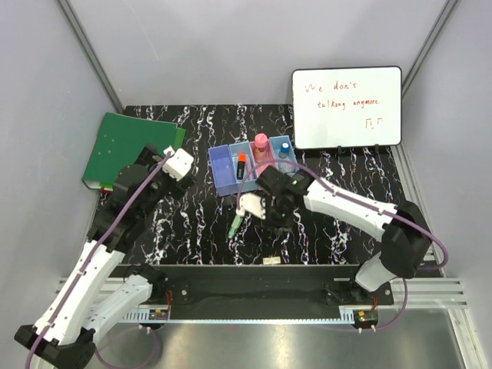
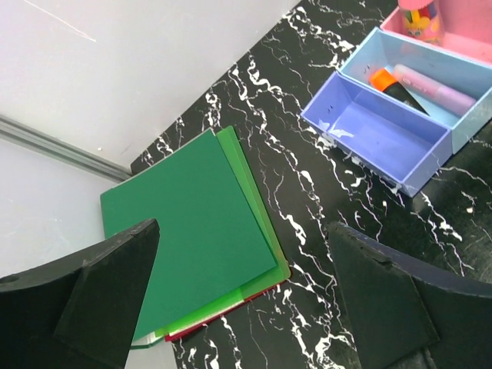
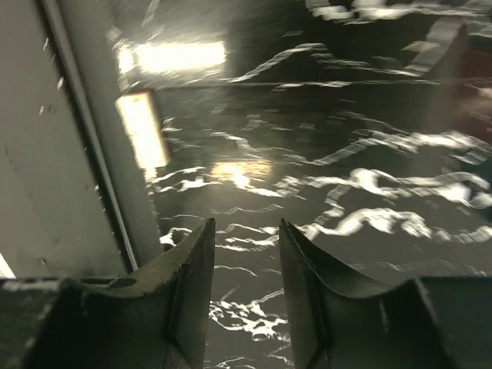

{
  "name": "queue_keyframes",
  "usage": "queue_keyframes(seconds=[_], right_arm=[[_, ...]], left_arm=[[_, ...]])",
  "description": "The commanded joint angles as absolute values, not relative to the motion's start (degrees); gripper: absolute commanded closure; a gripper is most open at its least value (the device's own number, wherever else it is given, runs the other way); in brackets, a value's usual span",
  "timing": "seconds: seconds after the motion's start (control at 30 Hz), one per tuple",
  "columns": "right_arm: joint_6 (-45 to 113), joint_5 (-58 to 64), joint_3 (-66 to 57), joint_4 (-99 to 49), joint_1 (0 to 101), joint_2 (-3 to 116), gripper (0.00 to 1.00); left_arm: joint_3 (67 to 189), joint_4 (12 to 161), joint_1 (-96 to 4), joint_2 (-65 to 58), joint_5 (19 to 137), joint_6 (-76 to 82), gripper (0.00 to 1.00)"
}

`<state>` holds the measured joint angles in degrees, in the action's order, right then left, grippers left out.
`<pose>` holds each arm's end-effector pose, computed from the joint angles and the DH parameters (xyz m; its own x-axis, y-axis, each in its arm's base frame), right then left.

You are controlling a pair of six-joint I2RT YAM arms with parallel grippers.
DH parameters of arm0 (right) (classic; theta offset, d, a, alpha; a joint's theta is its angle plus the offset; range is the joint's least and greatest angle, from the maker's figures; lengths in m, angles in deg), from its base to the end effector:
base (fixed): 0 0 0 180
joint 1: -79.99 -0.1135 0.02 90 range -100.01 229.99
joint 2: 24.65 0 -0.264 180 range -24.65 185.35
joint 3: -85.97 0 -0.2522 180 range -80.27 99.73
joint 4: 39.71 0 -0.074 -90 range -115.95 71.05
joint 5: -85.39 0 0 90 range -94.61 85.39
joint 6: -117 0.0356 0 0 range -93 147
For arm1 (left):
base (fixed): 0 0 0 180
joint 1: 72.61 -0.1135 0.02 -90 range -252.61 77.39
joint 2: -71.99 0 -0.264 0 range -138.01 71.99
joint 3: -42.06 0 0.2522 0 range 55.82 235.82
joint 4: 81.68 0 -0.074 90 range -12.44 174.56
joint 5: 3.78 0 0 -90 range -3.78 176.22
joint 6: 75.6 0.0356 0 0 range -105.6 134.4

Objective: Sort the stationery into containers
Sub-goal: Pick up the stationery from the center of the board.

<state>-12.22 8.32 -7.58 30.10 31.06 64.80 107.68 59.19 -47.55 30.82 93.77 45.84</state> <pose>0.1920 0.2325 0.2604 0.0058 -0.9313 -0.3641 -0.9998 0.0020 -0.0213 0.1438 -0.0621 0.3640 -0.0369 0.5881 -0.8080 0.3798 0.7561 0.5330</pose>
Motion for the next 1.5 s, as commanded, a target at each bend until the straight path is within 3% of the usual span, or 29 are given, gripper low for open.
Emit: queue_keyframes(seconds=[0.0, 0.37, 0.67, 1.3, 1.47], right_arm=[[-16.42, 6.12, -13.46, 25.21, 25.6, 62.54, 0.53], [-16.33, 3.22, -25.42, 12.73, 19.0, 66.04, 0.5], [-15.19, 2.95, -18.85, 11.57, 18.12, 73.08, 0.47], [-15.45, -8.21, -18.57, 9.2, 16.71, 68.69, 0.45], [-12.57, 0.55, -14.8, 15.34, 16.71, 66.49, 0.45]], left_arm=[[112.15, 60.3, -47.39, 29.19, 94.04, 44.9, 0.01], [112.6, 62.23, -47.3, 27.87, 92.28, 46.04, 0.01], [112.77, 62.58, -47.39, 27.78, 92.28, 47.36, 0.01], [113.04, 62.67, -47.39, 28.22, 91.32, 45.51, 0.01], [112.86, 62.76, -47.39, 28.48, 91.58, 46.04, 0.01]])
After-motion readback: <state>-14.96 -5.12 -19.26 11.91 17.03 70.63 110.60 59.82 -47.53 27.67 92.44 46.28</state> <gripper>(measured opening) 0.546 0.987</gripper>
